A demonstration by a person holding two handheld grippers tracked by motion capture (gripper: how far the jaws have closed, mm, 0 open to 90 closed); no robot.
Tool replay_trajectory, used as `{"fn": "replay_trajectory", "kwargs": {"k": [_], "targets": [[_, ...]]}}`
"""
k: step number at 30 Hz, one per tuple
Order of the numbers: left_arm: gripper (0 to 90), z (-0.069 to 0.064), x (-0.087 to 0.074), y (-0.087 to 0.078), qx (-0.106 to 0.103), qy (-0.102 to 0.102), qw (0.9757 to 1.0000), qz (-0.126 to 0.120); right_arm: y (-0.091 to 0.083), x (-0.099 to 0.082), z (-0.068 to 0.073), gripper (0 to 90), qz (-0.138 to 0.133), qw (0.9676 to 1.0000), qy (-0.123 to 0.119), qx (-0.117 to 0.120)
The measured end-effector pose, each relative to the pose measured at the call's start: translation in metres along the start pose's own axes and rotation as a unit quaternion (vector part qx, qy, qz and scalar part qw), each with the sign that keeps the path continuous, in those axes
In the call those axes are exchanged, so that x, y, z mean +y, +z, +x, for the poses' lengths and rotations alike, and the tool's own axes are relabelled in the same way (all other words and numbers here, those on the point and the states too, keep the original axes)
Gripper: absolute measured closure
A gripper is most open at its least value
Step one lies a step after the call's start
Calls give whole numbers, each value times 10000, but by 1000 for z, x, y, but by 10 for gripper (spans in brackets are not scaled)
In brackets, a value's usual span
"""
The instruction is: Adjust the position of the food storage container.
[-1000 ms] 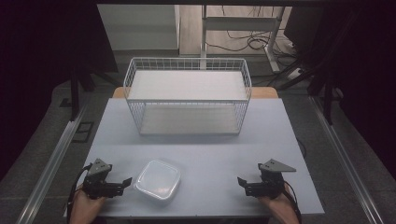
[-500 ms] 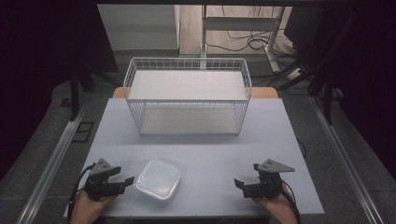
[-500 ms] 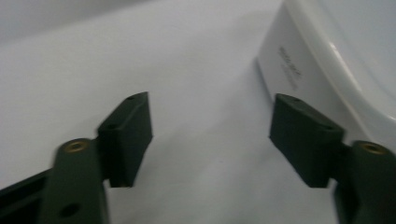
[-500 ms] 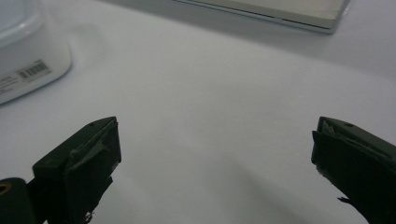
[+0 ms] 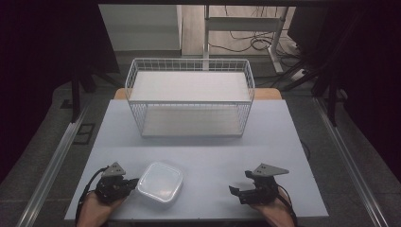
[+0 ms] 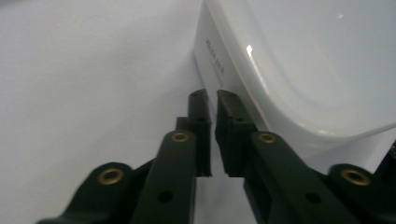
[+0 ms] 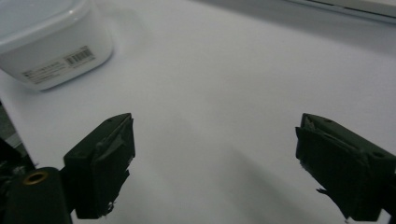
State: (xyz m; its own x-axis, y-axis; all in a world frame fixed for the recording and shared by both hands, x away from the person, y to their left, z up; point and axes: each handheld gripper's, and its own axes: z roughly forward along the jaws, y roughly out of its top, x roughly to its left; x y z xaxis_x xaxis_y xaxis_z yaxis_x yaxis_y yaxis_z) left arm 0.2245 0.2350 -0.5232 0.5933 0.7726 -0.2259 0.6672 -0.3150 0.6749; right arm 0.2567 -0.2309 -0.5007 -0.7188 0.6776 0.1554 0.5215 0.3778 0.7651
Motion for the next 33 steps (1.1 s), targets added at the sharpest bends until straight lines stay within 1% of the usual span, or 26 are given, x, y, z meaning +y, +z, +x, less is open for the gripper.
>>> {"fn": "replay_trajectory", "kwargs": {"k": [3, 4, 5, 6, 7, 9, 10, 11, 12, 13, 14, 15, 16, 17, 20, 21, 22, 23, 24, 27, 30, 31, 32, 33], "targets": [[895, -1, 2, 2, -172, -101, 9998, -54, 2, 1, 7, 188, 30, 10000, -35, 77], [900, -4, 4, 4, -251, -109, 9996, -49, 4, 2, 10, 233, 87, 9999, -51, 122], [900, -6, 5, 6, -295, -98, 9995, -47, 6, 2, 12, 260, 101, 9998, -69, 157], [900, -6, 5, 6, -295, -98, 9995, -47, 7, 2, 14, 282, 119, 9997, -69, 191], [900, -8, 6, 7, -343, -86, 9994, -43, 7, 2, 14, 282, 119, 9997, -69, 191], [900, -14, 9, 12, -384, -36, 9993, -9, 9, 3, 18, 336, 171, 9995, -125, 242], [900, -20, 12, 16, -428, 7, 9991, 34, 11, 4, 23, 408, 218, 9988, -254, 350], [900, -20, 12, 16, -428, 7, 9991, 34, 11, 4, 23, 408, 218, 9988, -254, 350], [900, -25, 14, 19, -461, 67, 9989, 82, 12, 5, 29, 474, 260, 9980, -380, 428], [900, -25, 14, 19, -461, 67, 9989, 82, 12, 5, 29, 474, 260, 9980, -380, 428], [900, -29, 15, 22, -494, 120, 9986, 132, 14, 5, 36, 531, 315, 9970, -507, 492], [900, -29, 15, 22, -494, 120, 9986, 132, 14, 5, 36, 531, 315, 9970, -507, 492], [900, -32, 16, 24, -514, 136, 9984, 166, 16, 6, 39, 567, 349, 9963, -560, 552], [900, -35, 16, 25, -526, 182, 9982, 213, 19, 6, 46, 627, 430, 9949, -634, 658], [900, -39, 15, 25, -567, 221, 9978, 270, 24, 7, 55, 724, 523, 9928, -707, 810], [900, -39, 15, 25, -567, 221, 9978, 270, 24, 7, 55, 724, 523, 9928, -707, 810], [900, -41, 13, 24, -589, 226, 9976, 300, 26, 7, 61, 784, 555, 9912, -765, 928], [900, -41, 13, 24, -589, 226, 9976, 300, 26, 7, 61, 784, 555, 9912, -765, 928], [900, -45, 10, 23, -611, 221, 9974, 323, 29, 7, 67, 831, 586, 9896, -812, 1029], [900, -50, 11, 24, -642, 270, 9971, 298, 33, 8, 74, 872, 601, 9883, -854, 1114], [900, -54, 16, 29, -770, 289, 9963, 244, 37, 10, 77, 883, 591, 9887, -843, 1091], [900, -56, 17, 31, -689, 324, 9968, 250, 37, 11, 77, 886, 599, 9888, -812, 1097], [900, -57, 18, 33, -671, 332, 9969, 254, 38, 11, 76, 887, 609, 9893, -820, 1040], [900, -57, 18, 33, -671, 332, 9969, 254, 38, 11, 76, 887, 609, 9893, -820, 1040]]}}
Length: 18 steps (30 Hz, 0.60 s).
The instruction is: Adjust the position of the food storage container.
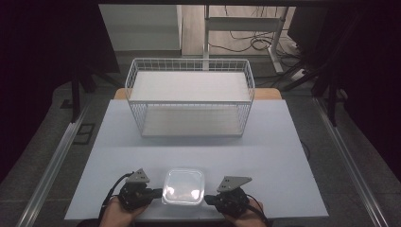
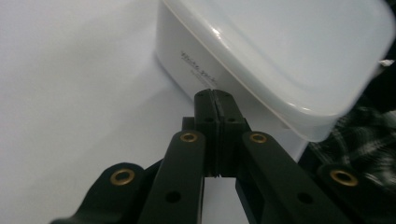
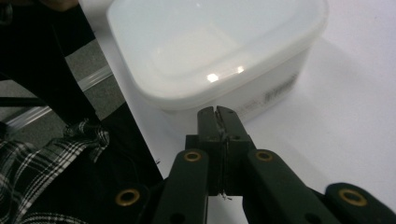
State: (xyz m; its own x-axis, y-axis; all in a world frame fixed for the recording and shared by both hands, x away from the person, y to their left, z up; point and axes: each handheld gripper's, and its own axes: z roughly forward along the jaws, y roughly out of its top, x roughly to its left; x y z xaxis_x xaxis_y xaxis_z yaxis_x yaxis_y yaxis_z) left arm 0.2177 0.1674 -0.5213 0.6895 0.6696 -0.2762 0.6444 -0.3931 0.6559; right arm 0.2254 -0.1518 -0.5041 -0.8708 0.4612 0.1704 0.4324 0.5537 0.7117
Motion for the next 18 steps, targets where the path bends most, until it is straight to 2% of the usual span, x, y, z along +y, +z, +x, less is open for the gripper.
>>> {"fn": "replay_trajectory", "kwargs": {"k": [4, 7, 18], "targets": [[900, 1, 7, 7, -11, -16, 10000, -47, -4, -1, -9, 887, -27, 9998, 160, -115], [900, 1, 15, 14, 29, -37, 9999, -115, -6, -1, -15, 887, -23, 9996, 180, -233], [900, 1, 26, 25, 33, -112, 9997, -200, -9, 3, -33, 889, -103, 9978, 278, -600]]}}
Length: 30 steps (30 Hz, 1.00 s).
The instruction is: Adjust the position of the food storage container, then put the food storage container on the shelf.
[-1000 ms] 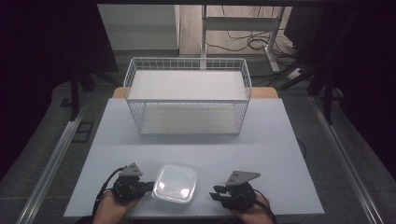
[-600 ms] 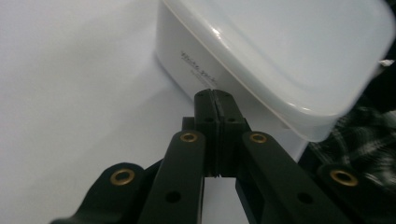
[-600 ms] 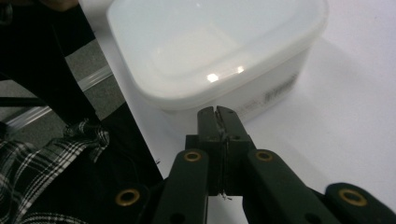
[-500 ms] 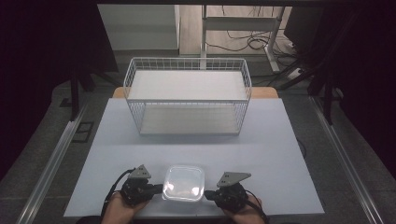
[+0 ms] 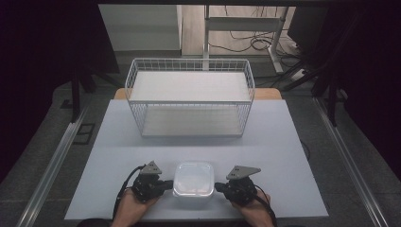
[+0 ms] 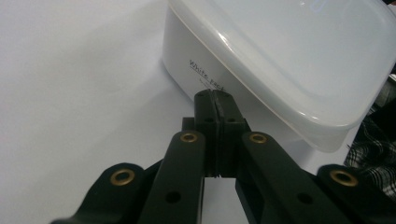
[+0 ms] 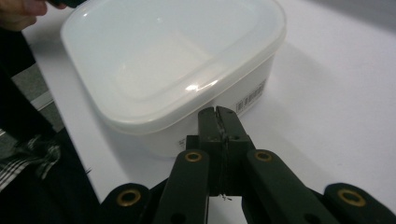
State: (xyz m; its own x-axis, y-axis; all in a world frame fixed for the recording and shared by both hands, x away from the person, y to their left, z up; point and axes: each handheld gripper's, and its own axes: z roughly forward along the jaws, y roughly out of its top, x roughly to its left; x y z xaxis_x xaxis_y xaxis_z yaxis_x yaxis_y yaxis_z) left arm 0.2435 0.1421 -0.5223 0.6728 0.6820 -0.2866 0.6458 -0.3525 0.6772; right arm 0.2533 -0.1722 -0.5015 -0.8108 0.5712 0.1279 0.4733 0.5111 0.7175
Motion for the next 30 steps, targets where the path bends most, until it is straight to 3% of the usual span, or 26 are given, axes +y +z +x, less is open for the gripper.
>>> {"fn": "replay_trajectory", "kwargs": {"k": [6, 11, 12, 14, 17, 18, 19, 20, 21, 22, 24, 30], "targets": [[900, 5, 1, 2, -76, -49, 9999, -48, 4, 2, -7, 889, -4, 10000, 33, -25], [717, 11, -3, -4, 69, 13, 9999, -121, 0, 3, -5, 823, -21, 9999, -111, -115], [608, 13, -4, -6, 95, 1, 9999, -124, -3, 2, -6, 762, -46, 9995, -182, -261], [479, 16, -7, -8, 155, 23, 9997, -186, -7, 1, -9, 676, -102, 9993, -176, -306], [320, 19, -11, -10, 194, 175, 9991, -335, -10, -3, -14, 473, -209, 9985, -209, -450], [286, 19, -11, -10, 194, 175, 9991, -335, -10, -3, -14, 473, -209, 9985, -209, -450], [264, 20, -12, -11, 167, 213, 9990, -361, -10, -6, -18, 365, -272, 9978, -239, -547], [234, 20, -12, -11, 167, 213, 9990, -361, -10, -6, -18, 365, -272, 9978, -239, -547], [198, 21, -14, -11, 176, 332, 9985, -386, -10, -8, -21, 279, -321, 9977, -195, -568], [173, 21, -14, -11, 176, 332, 9985, -386, -10, -8, -21, 279, -321, 9977, -195, -568], [103, 20, -15, -10, 315, 453, 9977, -390, -10, -9, -24, 179, -403, 9974, -155, -583], [62, 18, -17, -11, 391, 599, 9963, -481, -10, -10, -26, 99, -438, 9974, -11, -573]]}}
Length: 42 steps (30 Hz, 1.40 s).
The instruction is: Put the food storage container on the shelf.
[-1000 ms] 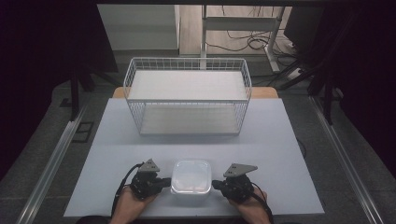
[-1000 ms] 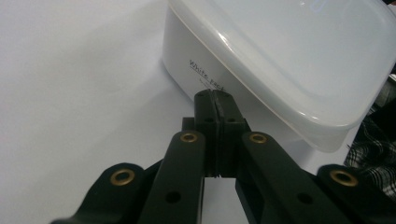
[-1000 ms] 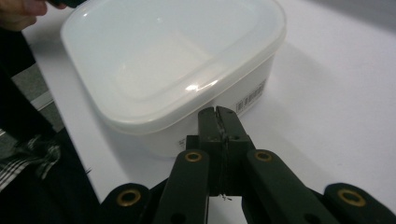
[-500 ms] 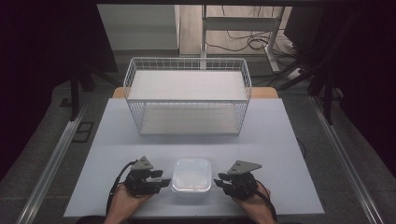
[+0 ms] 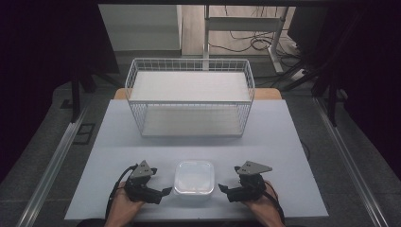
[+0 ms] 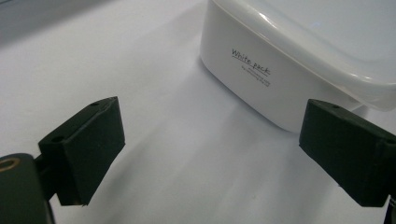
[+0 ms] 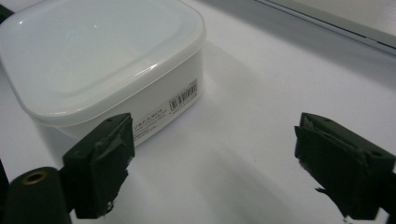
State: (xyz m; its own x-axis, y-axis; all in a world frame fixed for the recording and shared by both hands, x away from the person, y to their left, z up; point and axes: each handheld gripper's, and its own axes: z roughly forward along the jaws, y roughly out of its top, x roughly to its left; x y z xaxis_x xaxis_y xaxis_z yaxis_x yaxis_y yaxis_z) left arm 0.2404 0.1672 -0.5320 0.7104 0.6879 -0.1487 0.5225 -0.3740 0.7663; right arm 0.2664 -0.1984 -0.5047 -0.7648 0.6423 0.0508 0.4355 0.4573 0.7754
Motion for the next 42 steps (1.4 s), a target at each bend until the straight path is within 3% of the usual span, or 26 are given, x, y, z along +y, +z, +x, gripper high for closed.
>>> {"fn": "replay_trajectory", "kwargs": {"k": [4, 10, 14, 20, 26, 34, 38, 40, 41, 42], "targets": [[61, -2, 1, -8, -2, -101, 9998, -161, -1, 1, 0, 86, -8, 10000, 37, 42], [87, 5, 3, -11, -115, -333, 9993, -77, -3, 4, 3, 75, -41, 9999, 27, 106], [67, 6, 6, -11, -227, -408, 9989, 49, -7, 11, 5, 44, -138, 9995, 190, 222], [58, 9, 17, -19, -654, -617, 9956, -257, -6, 21, 11, 14, -46, 9991, 279, 304], [95, 0, 32, -8, -744, -438, 9962, -89, -1, 34, 14, 71, 101, 9977, 420, 523], [97, -5, 52, 15, -981, -273, 9948, 79, 15, 48, 17, 111, 181, 9963, 491, 677], [104, -7, 46, 27, -1298, -428, 9905, 171, 27, 42, 17, 117, 455, 9925, 692, 895], [114, -7, 46, 27, -1317, -470, 9900, 183, 29, 40, 18, 120, 533, 9916, 727, 930], [123, -7, 45, 26, -1343, -537, 9892, 231, 32, 38, 19, 165, 593, 9872, 918, 1160], [133, -7, 45, 26, -1343, -537, 9892, 231, 32, 38, 19, 165, 593, 9872, 918, 1160]]}}
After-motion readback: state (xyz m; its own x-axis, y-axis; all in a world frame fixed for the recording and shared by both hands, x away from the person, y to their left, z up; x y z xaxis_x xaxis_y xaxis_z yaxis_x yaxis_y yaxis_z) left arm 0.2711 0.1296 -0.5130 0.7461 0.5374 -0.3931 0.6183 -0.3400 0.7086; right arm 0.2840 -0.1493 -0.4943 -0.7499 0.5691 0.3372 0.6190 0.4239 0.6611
